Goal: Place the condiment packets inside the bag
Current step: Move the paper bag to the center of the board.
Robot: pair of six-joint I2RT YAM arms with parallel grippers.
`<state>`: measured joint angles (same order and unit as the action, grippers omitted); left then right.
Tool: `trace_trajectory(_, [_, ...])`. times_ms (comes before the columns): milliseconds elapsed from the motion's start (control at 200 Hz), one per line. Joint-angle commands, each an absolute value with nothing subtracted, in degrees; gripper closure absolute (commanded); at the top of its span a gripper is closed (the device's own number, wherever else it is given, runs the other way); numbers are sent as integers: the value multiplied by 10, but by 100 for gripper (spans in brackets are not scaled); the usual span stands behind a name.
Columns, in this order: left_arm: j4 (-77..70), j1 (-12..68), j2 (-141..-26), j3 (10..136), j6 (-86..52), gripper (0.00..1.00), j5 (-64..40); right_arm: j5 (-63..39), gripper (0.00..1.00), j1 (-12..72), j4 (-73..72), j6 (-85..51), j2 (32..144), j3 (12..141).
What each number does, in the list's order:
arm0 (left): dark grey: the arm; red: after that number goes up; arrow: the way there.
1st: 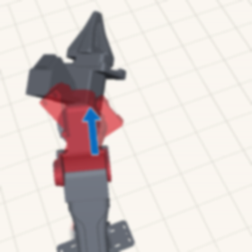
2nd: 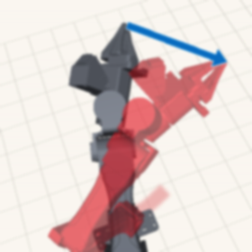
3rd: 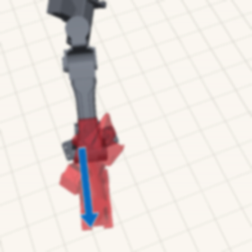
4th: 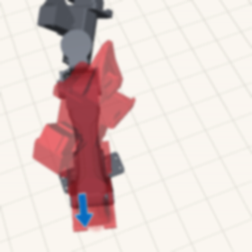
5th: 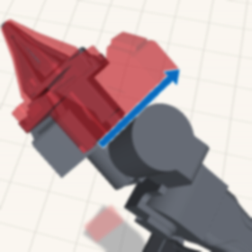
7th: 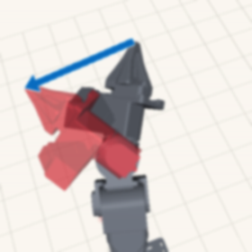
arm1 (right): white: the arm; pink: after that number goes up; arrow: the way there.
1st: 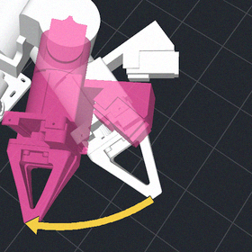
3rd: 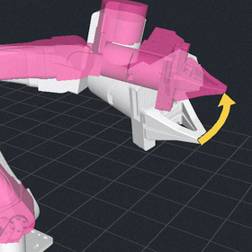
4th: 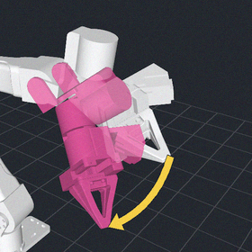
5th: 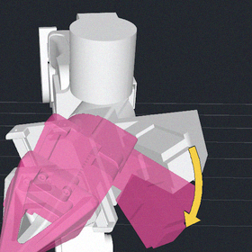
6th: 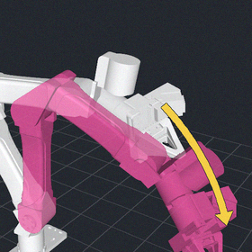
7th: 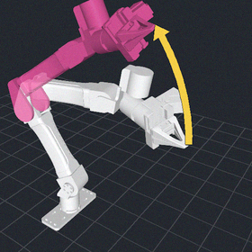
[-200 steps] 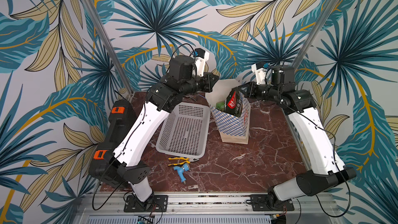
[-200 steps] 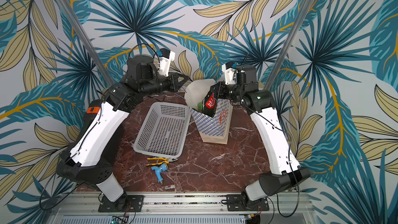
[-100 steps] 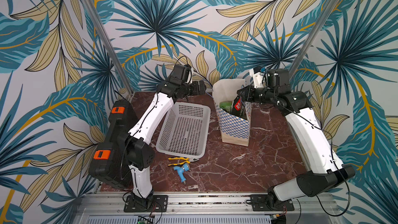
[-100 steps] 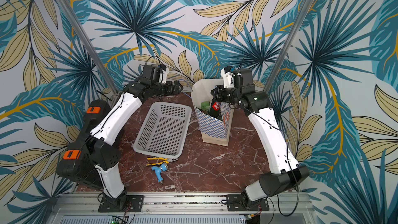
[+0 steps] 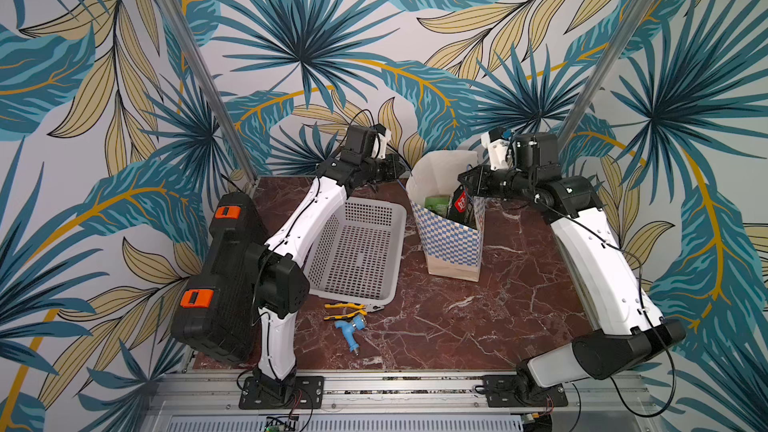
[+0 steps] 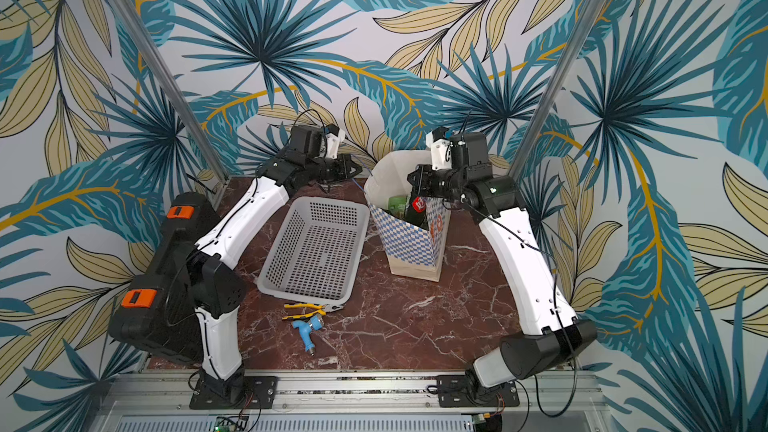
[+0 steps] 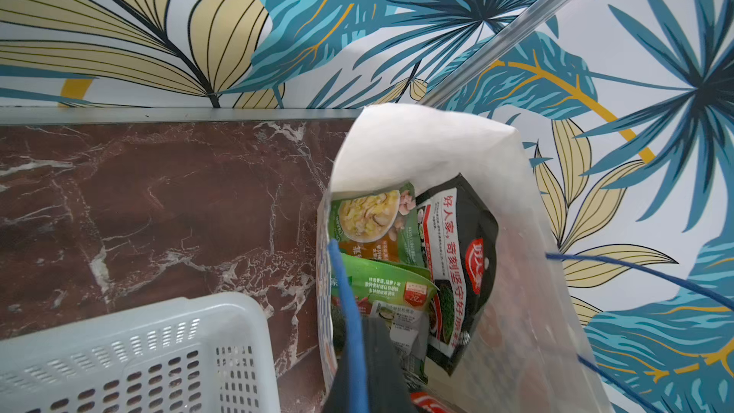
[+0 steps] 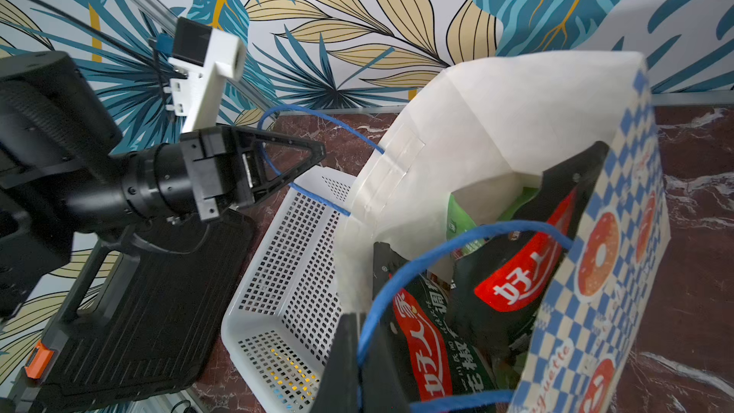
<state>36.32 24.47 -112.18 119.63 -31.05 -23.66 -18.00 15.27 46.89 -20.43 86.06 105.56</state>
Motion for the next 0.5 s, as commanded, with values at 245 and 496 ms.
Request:
trace_trajectory(245, [330, 253, -992, 1173, -341, 100, -245, -238, 100, 178, 426, -235, 875, 1076])
trace_trajectory(496, [284, 262, -948, 1038, -334, 76, -227, -157, 83, 181, 443, -207, 847, 1006])
